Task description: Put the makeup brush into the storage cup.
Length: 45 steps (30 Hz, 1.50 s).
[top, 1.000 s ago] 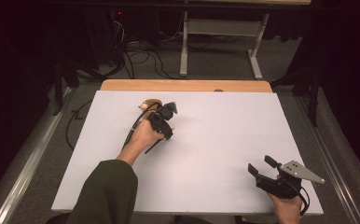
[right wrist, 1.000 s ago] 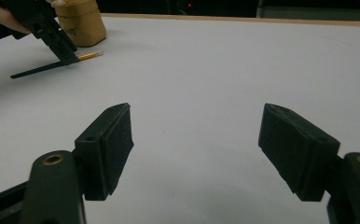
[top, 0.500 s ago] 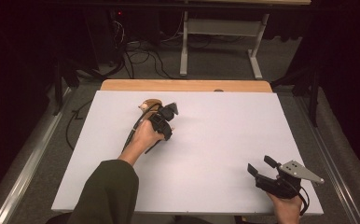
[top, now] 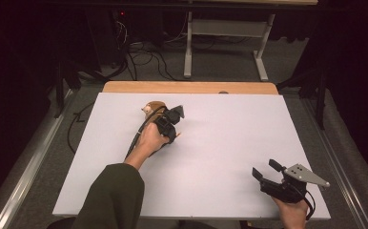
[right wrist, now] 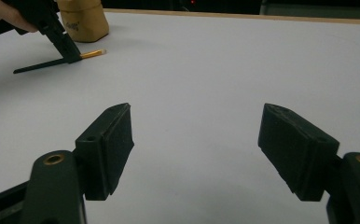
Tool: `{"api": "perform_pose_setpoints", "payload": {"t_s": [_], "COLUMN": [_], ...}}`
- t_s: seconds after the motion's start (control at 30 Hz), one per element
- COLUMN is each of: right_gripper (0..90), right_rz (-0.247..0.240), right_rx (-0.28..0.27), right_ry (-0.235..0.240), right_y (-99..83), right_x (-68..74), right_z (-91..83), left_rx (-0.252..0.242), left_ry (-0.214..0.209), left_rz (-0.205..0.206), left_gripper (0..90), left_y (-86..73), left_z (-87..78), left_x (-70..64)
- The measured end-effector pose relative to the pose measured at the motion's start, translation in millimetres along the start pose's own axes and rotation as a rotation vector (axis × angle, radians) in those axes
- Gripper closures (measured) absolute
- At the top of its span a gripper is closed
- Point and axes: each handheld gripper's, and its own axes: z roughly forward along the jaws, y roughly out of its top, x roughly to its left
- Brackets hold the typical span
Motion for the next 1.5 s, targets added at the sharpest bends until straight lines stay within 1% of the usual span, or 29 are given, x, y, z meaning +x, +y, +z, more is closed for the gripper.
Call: {"api": "perform_pose_setpoints", "payload": {"t_s": [0.17,0.2,0.23,0.3,0.37,0.5,0.77,0.83,0.9,0.97,1.1,1.2,1.23,1.33,1.4,1.5], "right_gripper": [28.2,28.2,28.2,28.2,28.1,28.1,28.1,28.1,28.0,27.9,27.7,27.5,27.4,27.2,27.1,27.1], "right_rz": [0.002,-0.004,0.002,-0.002,-0.004,-0.004,-0.004,-0.001,-0.001,0.000,0.000,0.004,0.013,0.006,0.012,0.007], "right_rx": [-0.002,-0.002,-0.001,-0.001,0.001,0.000,-0.005,-0.007,-0.010,-0.010,-0.023,-0.025,-0.032,-0.040,-0.038,-0.045], "right_ry": [0.001,0.005,0.002,0.001,0.004,0.005,0.008,0.001,0.002,-0.002,-0.002,-0.011,-0.014,-0.014,-0.016,-0.016], "right_y": [-0.4,-0.3,-0.2,-0.3,-0.1,-0.3,-0.2,-0.3,-0.2,-0.1,0.3,-0.1,0.2,0.3,0.2,0.6], "right_x": [0.8,0.1,0.3,0.4,0.3,0.1,0.0,-0.5,-0.6,-0.5,-0.3,-0.9,-1.1,-1.4,-0.9,-1.2], "right_z": [-0.7,-0.8,-0.8,-0.5,0.1,0.7,-0.6,-0.6,-0.7,-1.3,-2.8,-3.5,-4.2,-4.2,-4.6,-5.0], "left_rx": [0.003,0.002,-0.002,-0.009,-0.007,-0.010,-0.014,-0.016,-0.020,-0.020,-0.037,-0.058,-0.062,-0.079,-0.086,-0.101], "left_ry": [-0.004,-0.008,-0.012,-0.022,-0.030,-0.028,-0.024,-0.027,-0.017,-0.020,-0.019,-0.034,-0.036,-0.048,-0.050,-0.057], "left_rz": [0.010,0.011,0.012,0.016,0.012,0.023,0.031,0.032,0.035,0.029,0.030,0.033,0.036,0.032,0.033,0.041], "left_gripper": [82.3,82.4,82.6,82.7,82.8,82.9,83.0,83.0,83.0,83.0,83.0,83.0,83.0,83.0,83.0,83.1], "left_y": [0.0,0.0,-0.3,-0.7,-1.0,-1.5,-2.1,-2.3,-2.5,-3.3,-5.1,-6.3,-6.5,-7.2,-7.7,-8.4], "left_z": [-0.2,-0.2,0.0,0.0,-0.1,-0.4,-0.7,-0.8,-1.2,-2.1,-7.6,-11.9,-12.9,-15.2,-17.1,-21.0], "left_x": [-0.4,0.1,0.9,3.0,3.3,2.9,2.2,2.7,3.7,4.3,4.4,4.4,4.6,5.3,5.1,2.8]}}
